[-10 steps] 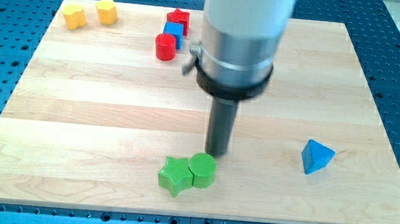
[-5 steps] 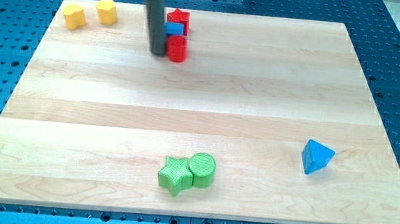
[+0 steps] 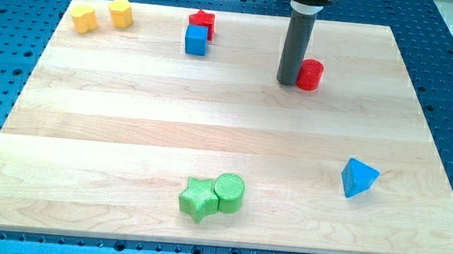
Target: Move the red circle to the top right of the triangle
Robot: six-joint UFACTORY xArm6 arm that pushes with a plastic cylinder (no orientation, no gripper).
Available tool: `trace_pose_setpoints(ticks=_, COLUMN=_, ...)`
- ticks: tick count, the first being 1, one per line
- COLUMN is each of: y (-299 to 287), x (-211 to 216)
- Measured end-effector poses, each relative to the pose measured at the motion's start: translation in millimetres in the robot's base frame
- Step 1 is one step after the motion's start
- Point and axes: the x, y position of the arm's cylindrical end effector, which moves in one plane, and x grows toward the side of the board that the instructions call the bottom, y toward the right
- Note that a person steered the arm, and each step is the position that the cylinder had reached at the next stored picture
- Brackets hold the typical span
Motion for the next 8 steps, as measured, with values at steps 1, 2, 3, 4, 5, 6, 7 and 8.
trace_pose_setpoints(ticks=1, y=0.2, x=0.0)
trace_pose_setpoints(ticks=2, y=0.2, x=0.0)
trace_pose_setpoints(ticks=3, y=0.5, x=0.0)
trace_pose_setpoints(ticks=4, y=-13.1, x=-4.0)
trace_pose_setpoints(ticks=5, y=-31.4, x=-26.2)
trace_pose_setpoints(ticks=6, y=-22.7, x=-45.3)
trace_pose_setpoints(ticks=7, y=6.7, x=-37.2)
trace_pose_setpoints(ticks=8, y=18.0, x=-8.7)
